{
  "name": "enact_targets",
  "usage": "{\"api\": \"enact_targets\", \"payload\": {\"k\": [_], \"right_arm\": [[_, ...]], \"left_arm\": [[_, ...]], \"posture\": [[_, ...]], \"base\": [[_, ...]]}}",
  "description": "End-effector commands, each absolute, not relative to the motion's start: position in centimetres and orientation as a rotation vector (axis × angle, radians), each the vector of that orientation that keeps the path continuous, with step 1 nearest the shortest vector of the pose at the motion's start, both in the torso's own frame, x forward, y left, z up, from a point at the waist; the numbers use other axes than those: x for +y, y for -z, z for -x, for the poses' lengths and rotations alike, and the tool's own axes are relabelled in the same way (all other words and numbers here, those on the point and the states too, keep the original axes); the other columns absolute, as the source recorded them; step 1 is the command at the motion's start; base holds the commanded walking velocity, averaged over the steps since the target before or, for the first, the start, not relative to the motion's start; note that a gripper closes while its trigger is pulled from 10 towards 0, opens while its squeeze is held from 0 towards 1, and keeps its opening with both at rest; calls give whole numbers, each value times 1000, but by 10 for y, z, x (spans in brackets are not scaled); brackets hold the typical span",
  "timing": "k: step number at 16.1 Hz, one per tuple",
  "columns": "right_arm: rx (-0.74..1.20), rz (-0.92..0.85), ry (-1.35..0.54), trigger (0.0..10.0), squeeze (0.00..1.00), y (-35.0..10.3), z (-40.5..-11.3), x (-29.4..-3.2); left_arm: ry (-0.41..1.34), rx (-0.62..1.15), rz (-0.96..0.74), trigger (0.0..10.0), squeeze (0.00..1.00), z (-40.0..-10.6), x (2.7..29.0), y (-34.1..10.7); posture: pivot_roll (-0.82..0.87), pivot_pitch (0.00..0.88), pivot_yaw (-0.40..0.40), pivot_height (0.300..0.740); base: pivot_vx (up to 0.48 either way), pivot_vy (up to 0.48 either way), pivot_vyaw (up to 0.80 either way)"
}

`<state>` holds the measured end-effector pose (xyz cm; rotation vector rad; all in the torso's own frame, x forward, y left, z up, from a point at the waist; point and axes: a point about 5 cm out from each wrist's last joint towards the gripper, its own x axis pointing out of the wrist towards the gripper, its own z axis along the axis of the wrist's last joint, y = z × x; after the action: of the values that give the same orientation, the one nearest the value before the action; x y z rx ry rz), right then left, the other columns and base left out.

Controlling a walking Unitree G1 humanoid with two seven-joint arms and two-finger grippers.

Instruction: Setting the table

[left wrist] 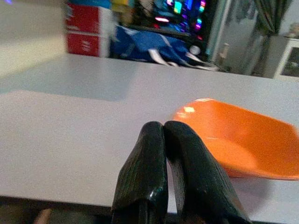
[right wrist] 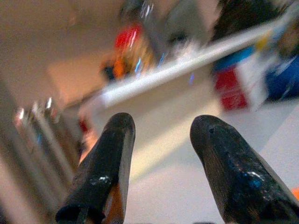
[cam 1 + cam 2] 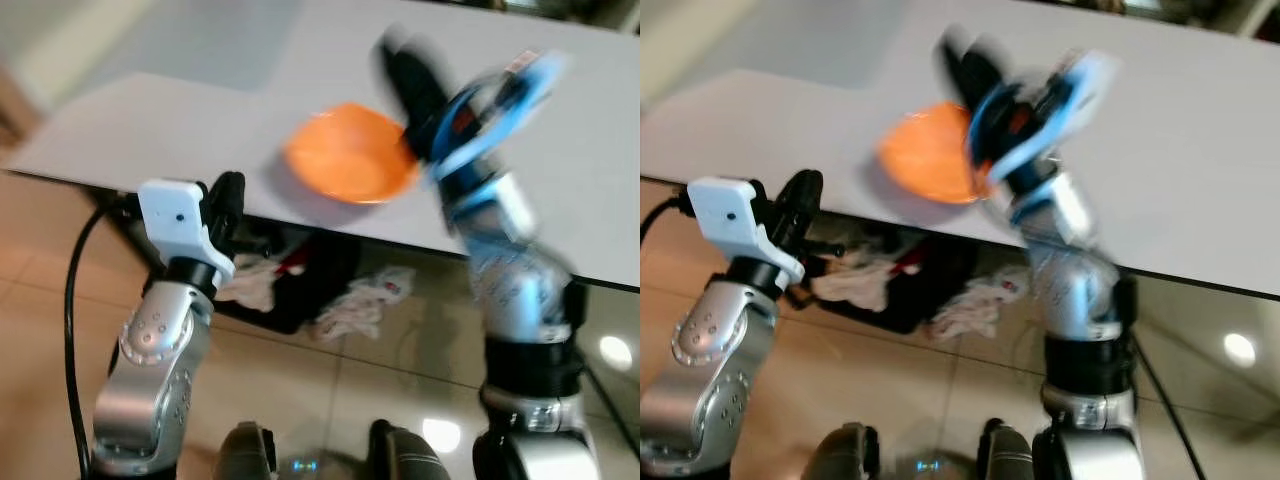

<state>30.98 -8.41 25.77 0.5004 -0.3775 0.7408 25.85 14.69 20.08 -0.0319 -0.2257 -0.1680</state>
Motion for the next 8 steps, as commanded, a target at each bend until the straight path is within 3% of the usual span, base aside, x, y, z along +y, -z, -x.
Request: {"api": "enact_targets", "payload": {"k": [1, 3, 8], "right_arm": [[-283, -419, -759, 10000, 0, -236, -307, -74], [-146, -383, -760, 10000, 0, -194, -300, -66], [-87, -306, -753, 10000, 0, -169, -295, -60]], "left_arm": [[161, -224, 19, 10000, 0, -262, 149, -200], [167, -213, 20, 10000, 0, -263, 149, -195], [181, -128, 25, 10000, 0, -261, 151, -167]], "posture": [[-80, 130, -18, 740], [-77, 119, -17, 740], [-69, 101, -14, 740]], "base": [[0, 480, 0], [0, 480, 0], [0, 480, 0]]}}
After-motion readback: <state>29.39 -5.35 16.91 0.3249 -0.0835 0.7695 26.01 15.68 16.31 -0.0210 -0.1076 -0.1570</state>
